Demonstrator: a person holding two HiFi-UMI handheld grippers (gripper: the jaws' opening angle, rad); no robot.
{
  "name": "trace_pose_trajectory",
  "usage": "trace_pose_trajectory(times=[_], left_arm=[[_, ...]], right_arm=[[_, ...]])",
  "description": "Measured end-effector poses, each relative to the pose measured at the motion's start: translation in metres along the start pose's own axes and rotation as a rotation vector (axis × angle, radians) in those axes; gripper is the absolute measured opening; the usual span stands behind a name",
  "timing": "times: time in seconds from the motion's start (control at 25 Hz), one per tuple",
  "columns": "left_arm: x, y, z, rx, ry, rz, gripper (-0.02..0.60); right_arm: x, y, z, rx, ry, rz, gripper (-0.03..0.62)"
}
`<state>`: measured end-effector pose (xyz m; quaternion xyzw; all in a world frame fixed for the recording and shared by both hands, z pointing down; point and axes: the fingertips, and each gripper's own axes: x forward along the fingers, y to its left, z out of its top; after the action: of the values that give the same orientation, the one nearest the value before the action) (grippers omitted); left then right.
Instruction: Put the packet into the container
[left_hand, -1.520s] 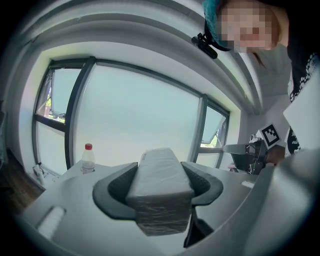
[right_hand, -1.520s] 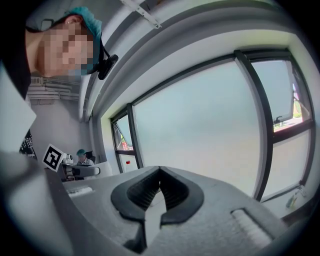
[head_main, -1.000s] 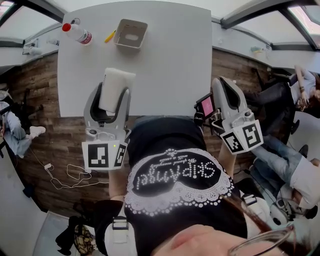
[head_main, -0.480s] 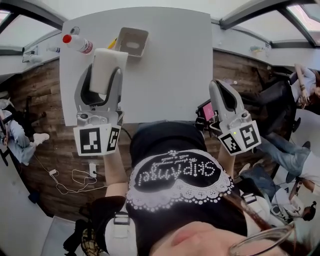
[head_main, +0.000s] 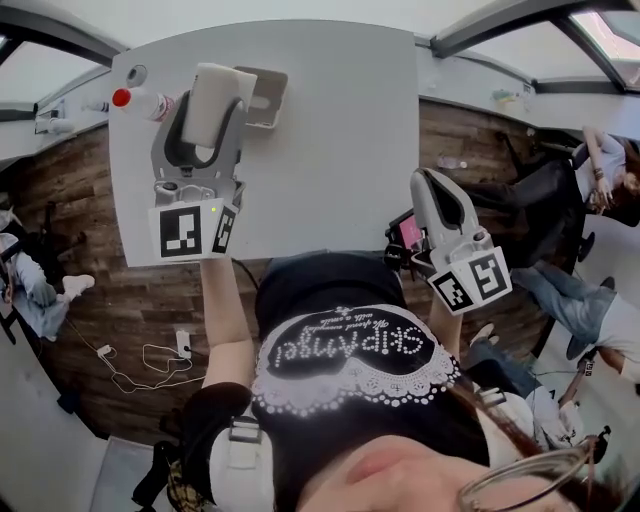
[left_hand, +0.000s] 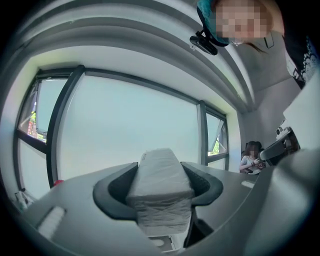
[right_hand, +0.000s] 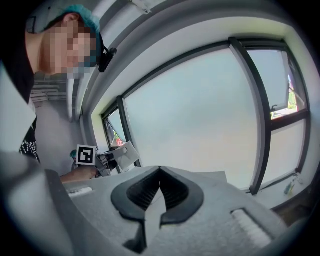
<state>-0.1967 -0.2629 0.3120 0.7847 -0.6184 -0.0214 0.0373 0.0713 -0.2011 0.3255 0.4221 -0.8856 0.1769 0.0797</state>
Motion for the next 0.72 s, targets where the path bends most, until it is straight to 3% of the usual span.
trace_pose_trajectory(times=[0.36,0.72], left_arm=[[0.046,0.032,-0.072,-0.031,0.046,0.027,0.273],[0.061,0.042,-0.129,-0.054,0.118,0.077,0.273]], right_arm=[[0.013,-0.011,-0.006,0.011,0.047,-0.025,0.002],[0.026,-0.017,-0.011,0.02,0.081,-0.022,0.002]])
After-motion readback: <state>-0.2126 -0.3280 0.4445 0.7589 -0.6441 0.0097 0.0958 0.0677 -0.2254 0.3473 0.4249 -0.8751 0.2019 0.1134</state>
